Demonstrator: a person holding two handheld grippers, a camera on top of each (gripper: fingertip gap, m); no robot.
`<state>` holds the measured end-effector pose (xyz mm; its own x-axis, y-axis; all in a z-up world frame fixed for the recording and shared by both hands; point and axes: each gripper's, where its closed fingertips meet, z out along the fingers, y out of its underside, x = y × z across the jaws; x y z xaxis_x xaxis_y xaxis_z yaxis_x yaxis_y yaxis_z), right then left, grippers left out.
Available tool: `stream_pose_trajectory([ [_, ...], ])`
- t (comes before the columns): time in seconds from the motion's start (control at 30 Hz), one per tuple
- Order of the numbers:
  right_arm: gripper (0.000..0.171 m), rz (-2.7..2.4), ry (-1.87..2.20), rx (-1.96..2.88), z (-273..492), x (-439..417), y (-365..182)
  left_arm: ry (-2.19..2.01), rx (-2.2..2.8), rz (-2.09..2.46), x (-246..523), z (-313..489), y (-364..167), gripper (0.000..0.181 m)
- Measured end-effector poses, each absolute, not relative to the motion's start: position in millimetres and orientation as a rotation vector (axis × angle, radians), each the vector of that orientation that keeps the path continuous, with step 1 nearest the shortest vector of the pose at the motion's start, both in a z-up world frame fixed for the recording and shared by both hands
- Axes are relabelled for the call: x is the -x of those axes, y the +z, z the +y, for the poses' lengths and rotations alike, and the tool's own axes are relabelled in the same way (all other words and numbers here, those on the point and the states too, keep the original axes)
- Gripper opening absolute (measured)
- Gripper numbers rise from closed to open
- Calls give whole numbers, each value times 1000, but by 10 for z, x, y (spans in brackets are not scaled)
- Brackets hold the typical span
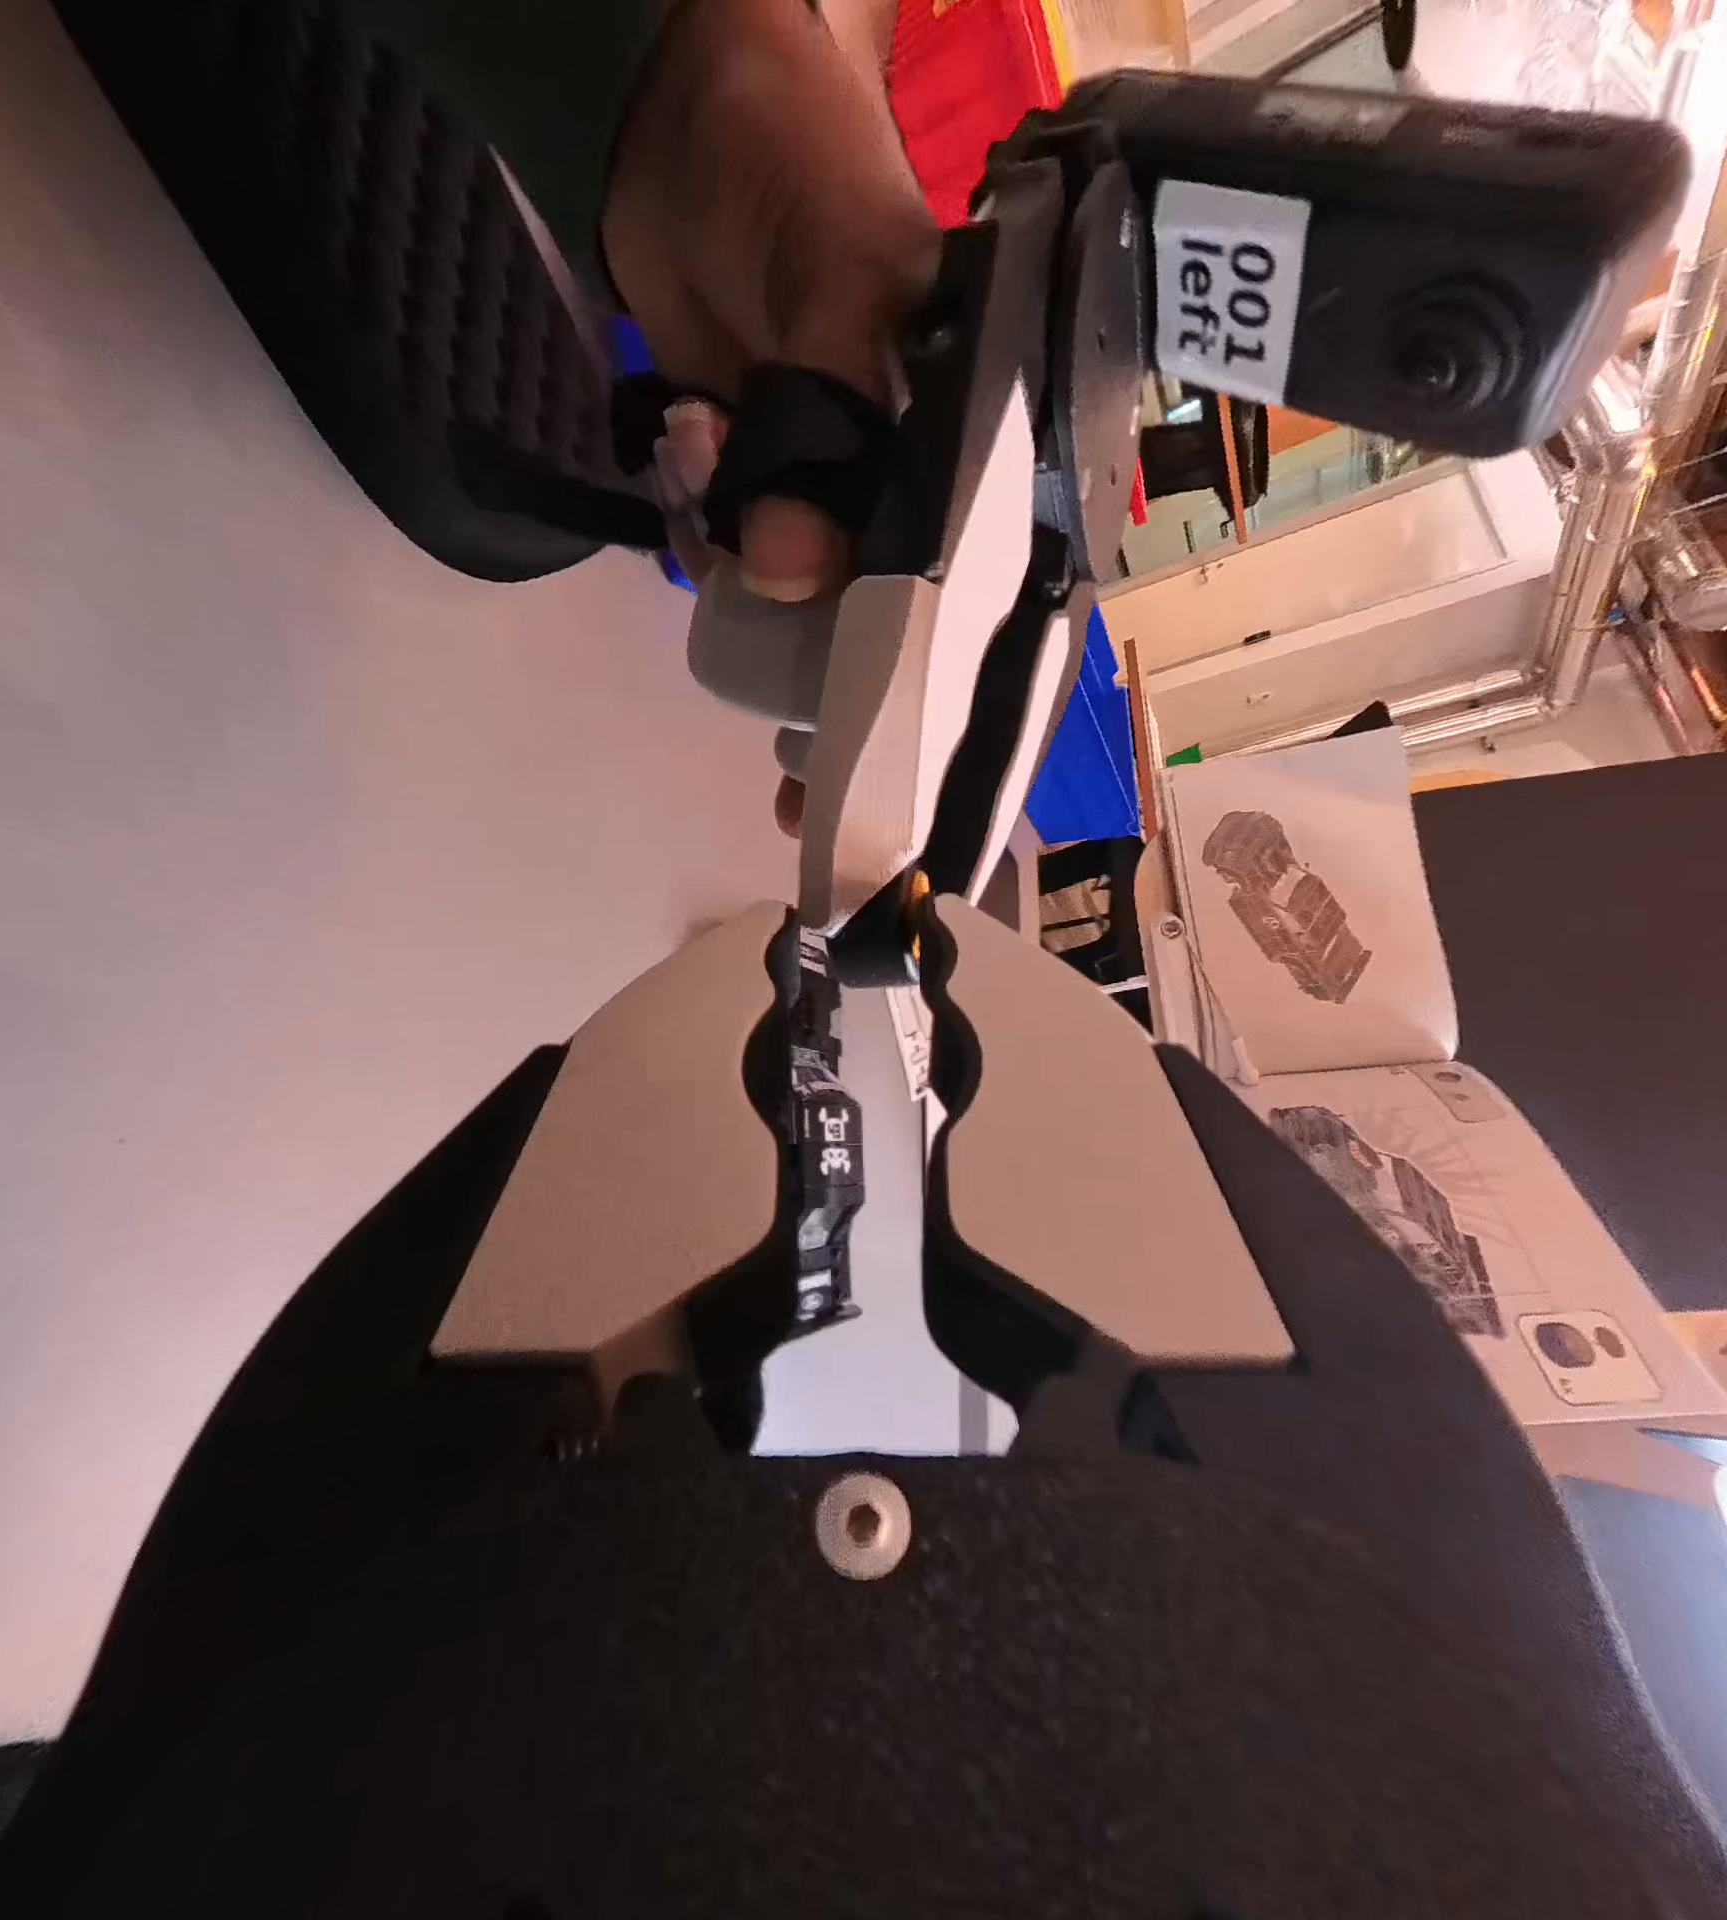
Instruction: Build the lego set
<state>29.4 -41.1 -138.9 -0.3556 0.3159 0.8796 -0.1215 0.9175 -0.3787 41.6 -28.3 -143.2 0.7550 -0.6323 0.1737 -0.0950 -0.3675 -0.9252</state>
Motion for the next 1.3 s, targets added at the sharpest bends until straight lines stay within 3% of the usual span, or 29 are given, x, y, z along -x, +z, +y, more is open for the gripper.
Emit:
stream_pose_trajectory([
  [0.8,17,-2056,360,76,-415,-386,-1555,-640,2074,641,-502,-328,-1605,25],
  [1.07,17,-2119,431,122,-478,-429,-1633,-764,2085,612,-552,-390,-1672,25],
  [1.3,15,-2115,698,284,-593,-486,-1565,-1127,1966,523,-623,-509,-1587,25],
])
